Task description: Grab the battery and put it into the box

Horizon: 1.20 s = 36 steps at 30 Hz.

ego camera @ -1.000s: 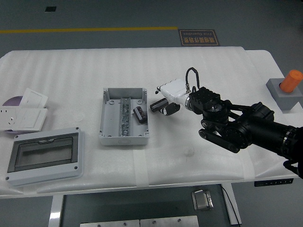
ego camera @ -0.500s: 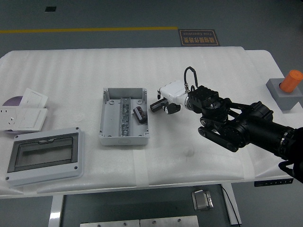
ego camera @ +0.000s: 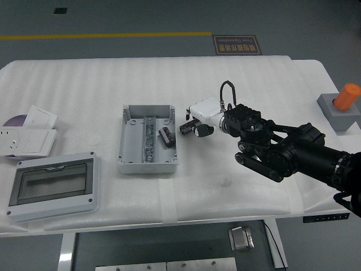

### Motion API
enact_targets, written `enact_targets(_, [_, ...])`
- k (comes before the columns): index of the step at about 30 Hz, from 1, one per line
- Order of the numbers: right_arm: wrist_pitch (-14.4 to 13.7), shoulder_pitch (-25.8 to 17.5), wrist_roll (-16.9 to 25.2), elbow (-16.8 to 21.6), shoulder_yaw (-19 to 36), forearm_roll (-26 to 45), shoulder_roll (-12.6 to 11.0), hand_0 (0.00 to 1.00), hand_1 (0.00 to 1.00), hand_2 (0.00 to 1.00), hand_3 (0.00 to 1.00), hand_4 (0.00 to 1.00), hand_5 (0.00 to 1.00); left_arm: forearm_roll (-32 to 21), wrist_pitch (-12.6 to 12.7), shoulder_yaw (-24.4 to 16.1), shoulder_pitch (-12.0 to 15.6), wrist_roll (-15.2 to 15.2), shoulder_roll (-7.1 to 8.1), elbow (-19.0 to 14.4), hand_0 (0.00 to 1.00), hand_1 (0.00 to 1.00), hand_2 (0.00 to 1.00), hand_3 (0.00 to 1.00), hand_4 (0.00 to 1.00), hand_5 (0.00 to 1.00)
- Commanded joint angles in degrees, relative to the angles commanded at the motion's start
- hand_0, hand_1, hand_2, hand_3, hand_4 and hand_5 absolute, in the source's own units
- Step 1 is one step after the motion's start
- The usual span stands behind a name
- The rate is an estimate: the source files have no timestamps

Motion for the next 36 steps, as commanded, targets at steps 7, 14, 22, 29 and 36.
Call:
enact_targets(7, [0.49,0.14,-0.49,-0.02,-0.5,1.2,-0.17,0.538,0.733,0.752,0.861,0.524,0.398,0.11,0.02,0.0,-0.05,0.03,-0.03,-0.03,0.641,0.667,0.559,0.619,0.731,0.49])
enact_targets(14, [0.78,0.2,-0.48,-0.26,-0.3,1.5,-0.13,0.576,0.776,0.845,0.968,0.762,0.559,0.3,0.04,-0.06,-0.26,0.08,-0.08,-0.09,0.641,0.667,0.552,0.616,0.728,0.497])
enact_targets(22, [2.18,0.02,-0.17,-0.9,1.07,-0.73,0.12,0.576,0.783,0.85,0.966,0.804,0.604,0.41,0.07,-0.24,-0.48,0.01,-0.03,-0.15,0.641,0.668,0.55,0.616,0.725,0.507])
enact_targets(29, [2.77,-0.26,0.94,-1.81,2.67,-4.06,0.43,0.58,0.783,0.847,0.971,0.806,0.606,0.47,0.05,-0.26,-0.7,-0.05,0.03,-0.21,0.64,0.665,0.549,0.616,0.722,0.513])
enact_targets(36, [5.21,-0.66,2.57,-2.93,5.17,-8.34,0.75,0.558,0.768,0.79,0.88,0.786,0.589,0.52,0.03,-0.36,-0.87,-0.08,0.09,-0.24,0.64,0.665,0.548,0.618,0.716,0.51])
